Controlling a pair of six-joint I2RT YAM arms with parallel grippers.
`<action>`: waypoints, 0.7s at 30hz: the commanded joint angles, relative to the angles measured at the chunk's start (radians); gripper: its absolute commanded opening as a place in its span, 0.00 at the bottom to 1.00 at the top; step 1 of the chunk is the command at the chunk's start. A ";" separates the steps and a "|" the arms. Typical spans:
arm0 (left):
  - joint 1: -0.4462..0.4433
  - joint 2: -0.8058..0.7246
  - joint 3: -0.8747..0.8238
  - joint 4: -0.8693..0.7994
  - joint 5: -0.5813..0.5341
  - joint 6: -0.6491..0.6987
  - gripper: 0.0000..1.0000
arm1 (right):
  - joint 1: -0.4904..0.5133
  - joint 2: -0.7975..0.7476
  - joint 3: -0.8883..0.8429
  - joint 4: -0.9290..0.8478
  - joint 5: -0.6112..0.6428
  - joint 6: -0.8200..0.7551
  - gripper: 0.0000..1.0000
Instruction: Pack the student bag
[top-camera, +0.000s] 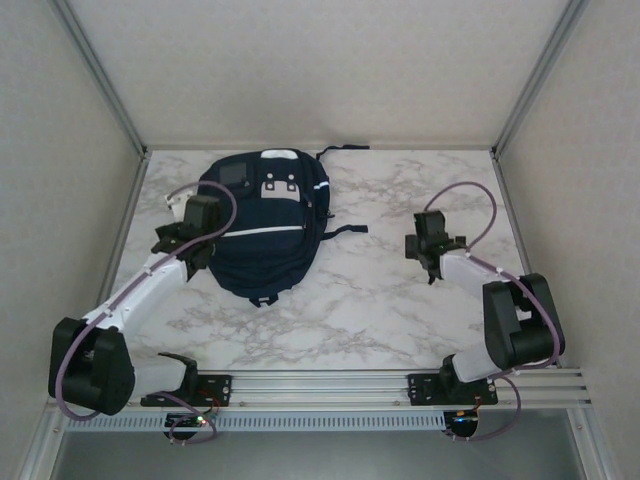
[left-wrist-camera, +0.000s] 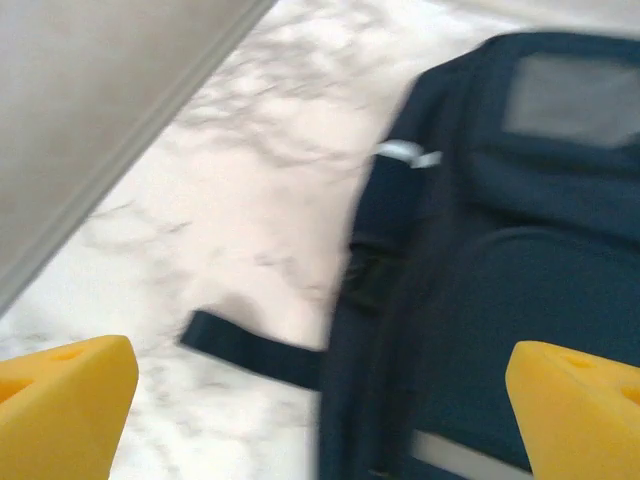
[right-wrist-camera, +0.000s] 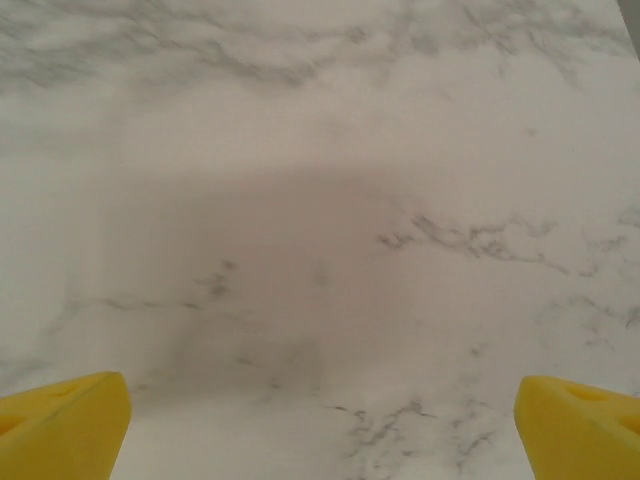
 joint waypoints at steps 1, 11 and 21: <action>0.080 0.018 -0.095 0.238 -0.094 0.108 0.94 | -0.037 -0.046 -0.122 0.397 -0.011 -0.043 0.99; 0.174 0.200 -0.230 0.704 0.188 0.237 0.93 | -0.118 0.026 -0.306 0.865 -0.271 -0.109 0.99; 0.192 0.272 -0.404 1.093 0.414 0.275 1.00 | -0.160 0.060 -0.291 0.860 -0.323 -0.077 0.99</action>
